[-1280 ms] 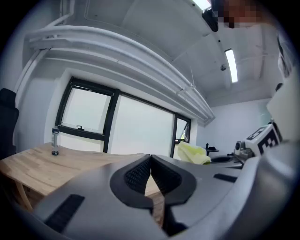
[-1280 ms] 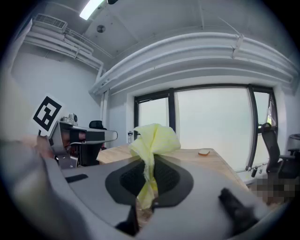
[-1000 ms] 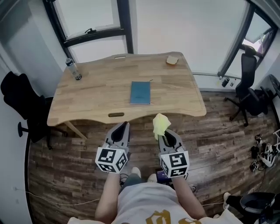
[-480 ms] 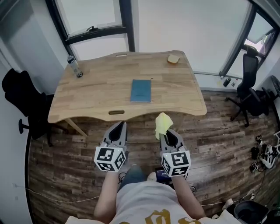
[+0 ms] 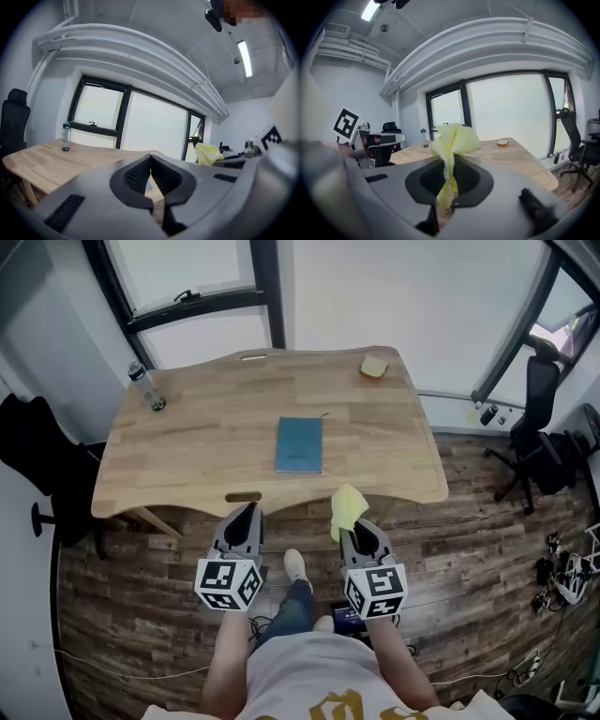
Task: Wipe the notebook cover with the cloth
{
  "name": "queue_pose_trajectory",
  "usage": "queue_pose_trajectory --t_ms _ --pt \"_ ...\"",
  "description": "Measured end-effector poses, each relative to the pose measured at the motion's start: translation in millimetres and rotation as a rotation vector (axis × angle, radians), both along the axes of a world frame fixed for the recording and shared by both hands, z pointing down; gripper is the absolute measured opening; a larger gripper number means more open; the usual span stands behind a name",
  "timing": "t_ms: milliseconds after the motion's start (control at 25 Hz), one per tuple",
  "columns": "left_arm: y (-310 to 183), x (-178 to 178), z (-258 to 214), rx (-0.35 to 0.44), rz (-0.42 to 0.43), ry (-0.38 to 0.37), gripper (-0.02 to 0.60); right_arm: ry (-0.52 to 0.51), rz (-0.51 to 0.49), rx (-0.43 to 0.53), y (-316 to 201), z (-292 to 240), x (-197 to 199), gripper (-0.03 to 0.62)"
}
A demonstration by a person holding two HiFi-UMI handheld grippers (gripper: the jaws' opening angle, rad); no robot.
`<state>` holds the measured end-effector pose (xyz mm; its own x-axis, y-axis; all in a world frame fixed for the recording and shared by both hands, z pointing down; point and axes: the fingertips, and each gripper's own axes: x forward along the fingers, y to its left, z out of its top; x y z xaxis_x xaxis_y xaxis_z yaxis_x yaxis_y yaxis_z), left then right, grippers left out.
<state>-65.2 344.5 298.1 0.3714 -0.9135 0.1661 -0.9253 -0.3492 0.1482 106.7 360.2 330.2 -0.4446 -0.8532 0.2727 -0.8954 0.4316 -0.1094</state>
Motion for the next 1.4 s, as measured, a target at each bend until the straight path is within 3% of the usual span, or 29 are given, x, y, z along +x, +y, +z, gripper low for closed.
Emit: queue_pose_trajectory --t_ms 440,680,1080,1400 --pt "-185.3 -28.6 27.7 -0.06 0.02 -0.043 0.012 0.016 -0.001 -0.06 -192.9 22.6 -27.9 0.04" --pt "-258.1 -54.7 21.1 -0.048 0.034 0.009 0.012 0.037 0.026 -0.059 -250.4 17.3 -42.4 0.04" --pt "-305.3 -55.5 29.7 -0.051 0.026 0.02 0.012 0.061 0.073 -0.054 -285.7 13.4 -35.2 0.04" --pt "-324.1 -60.9 28.0 -0.047 0.018 0.0 0.012 0.052 0.049 -0.038 -309.8 12.8 -40.8 0.04"
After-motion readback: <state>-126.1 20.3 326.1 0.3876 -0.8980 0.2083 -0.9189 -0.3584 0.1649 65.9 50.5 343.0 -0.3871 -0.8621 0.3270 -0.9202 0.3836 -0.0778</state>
